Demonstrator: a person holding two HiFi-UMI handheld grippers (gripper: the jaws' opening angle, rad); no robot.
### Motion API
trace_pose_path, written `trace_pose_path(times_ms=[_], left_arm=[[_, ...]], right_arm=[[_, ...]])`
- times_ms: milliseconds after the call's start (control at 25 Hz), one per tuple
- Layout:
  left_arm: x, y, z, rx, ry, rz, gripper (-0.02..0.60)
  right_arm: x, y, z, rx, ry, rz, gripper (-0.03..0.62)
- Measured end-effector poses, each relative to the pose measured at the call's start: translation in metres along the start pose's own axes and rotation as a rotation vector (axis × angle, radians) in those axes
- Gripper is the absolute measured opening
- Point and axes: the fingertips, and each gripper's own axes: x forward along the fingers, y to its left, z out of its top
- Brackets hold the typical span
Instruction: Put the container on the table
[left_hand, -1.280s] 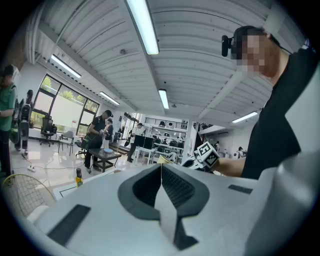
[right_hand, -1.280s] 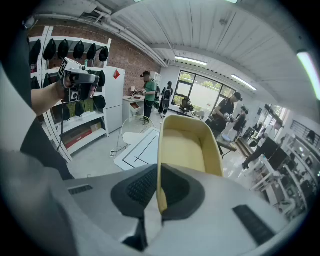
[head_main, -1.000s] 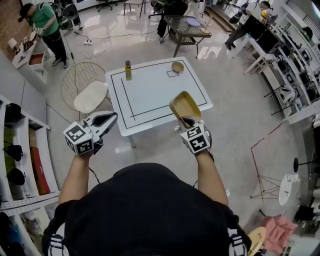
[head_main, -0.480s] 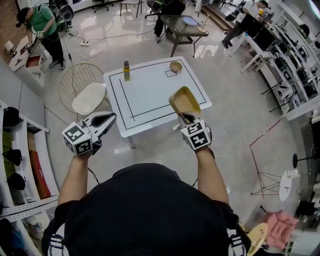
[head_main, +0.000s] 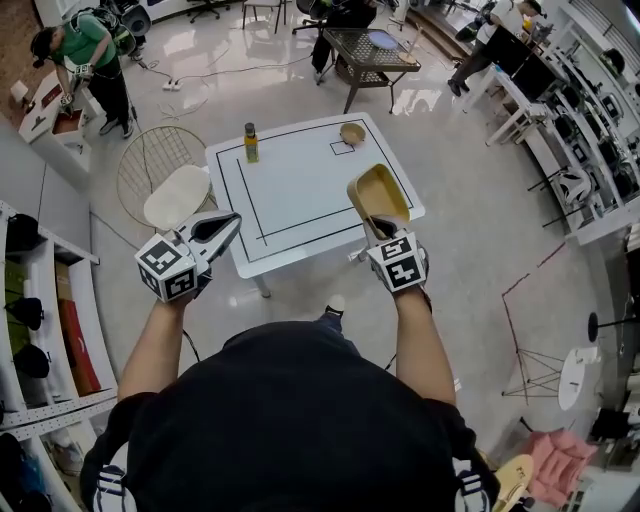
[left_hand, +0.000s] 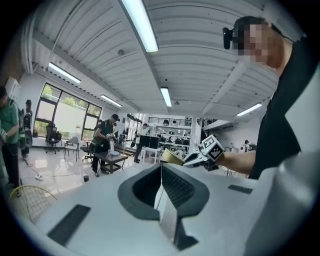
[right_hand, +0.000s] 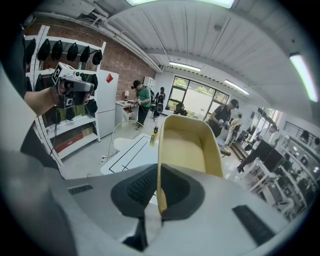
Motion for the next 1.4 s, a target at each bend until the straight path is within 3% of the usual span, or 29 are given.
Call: trace_pose_path(times_ms=[640, 1400], left_arm=[[0.092, 0.009, 0.000, 0.021, 0.010, 0.073, 0.008], [0.154, 0.027, -0.012, 0.004, 0.036, 0.154, 0.008]], right_arm=[[0.038, -0.063, -0.019, -0.028, -0.008, 0.055, 0.015], [0.079, -0.127, -0.046, -0.061, 0.006, 0.114, 0.015]])
